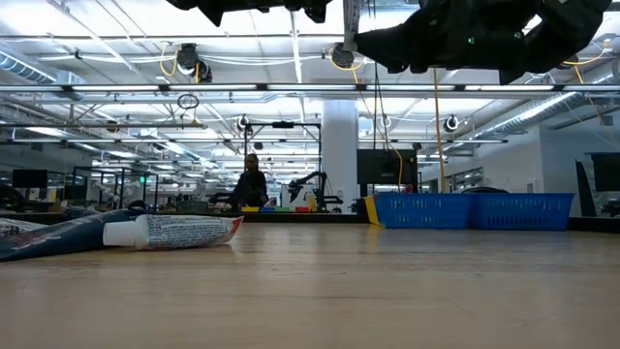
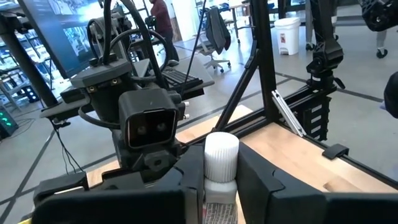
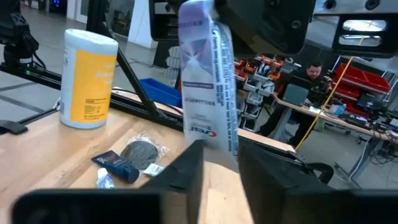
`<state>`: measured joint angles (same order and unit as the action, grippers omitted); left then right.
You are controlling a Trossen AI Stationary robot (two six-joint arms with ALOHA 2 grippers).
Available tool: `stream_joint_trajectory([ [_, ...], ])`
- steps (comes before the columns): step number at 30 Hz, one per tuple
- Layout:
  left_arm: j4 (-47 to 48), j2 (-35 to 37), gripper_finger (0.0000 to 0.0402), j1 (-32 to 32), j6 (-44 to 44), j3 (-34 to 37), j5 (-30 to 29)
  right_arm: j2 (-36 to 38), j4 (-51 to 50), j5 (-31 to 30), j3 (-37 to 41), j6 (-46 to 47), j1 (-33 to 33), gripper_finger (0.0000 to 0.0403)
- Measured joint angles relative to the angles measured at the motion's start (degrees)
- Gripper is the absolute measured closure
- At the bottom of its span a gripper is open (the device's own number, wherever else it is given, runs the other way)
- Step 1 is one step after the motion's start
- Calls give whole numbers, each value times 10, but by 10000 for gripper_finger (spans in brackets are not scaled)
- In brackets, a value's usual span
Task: Pick & Place Travel size toiletries
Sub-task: Put the white toothpaste into the left blue basket
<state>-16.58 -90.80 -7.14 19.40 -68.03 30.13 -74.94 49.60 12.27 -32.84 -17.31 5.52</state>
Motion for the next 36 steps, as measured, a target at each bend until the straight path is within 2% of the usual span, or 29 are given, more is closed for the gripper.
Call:
stream_joint_trajectory([
  [4,1,0,327,0,0,0,2,0,-1,0,0,-13,0,374],
  [6,1,0,330,0,0,0,2,0,-1,3,0,-19,0,393],
  [13,9,0,349,0,-1,0,1,0,-8,13,0,-13,0,401],
  [18,15,0,309,0,0,0,-7,0,-17,14,0,-11,0,402],
  [26,24,16,236,-4,0,0,-89,5,-19,-3,0,1,4,402],
  [33,69,58,203,-15,-1,0,-103,21,-48,-25,0,9,28,403],
  [36,110,87,198,-19,-5,0,-118,29,-83,-66,0,16,43,403],
])
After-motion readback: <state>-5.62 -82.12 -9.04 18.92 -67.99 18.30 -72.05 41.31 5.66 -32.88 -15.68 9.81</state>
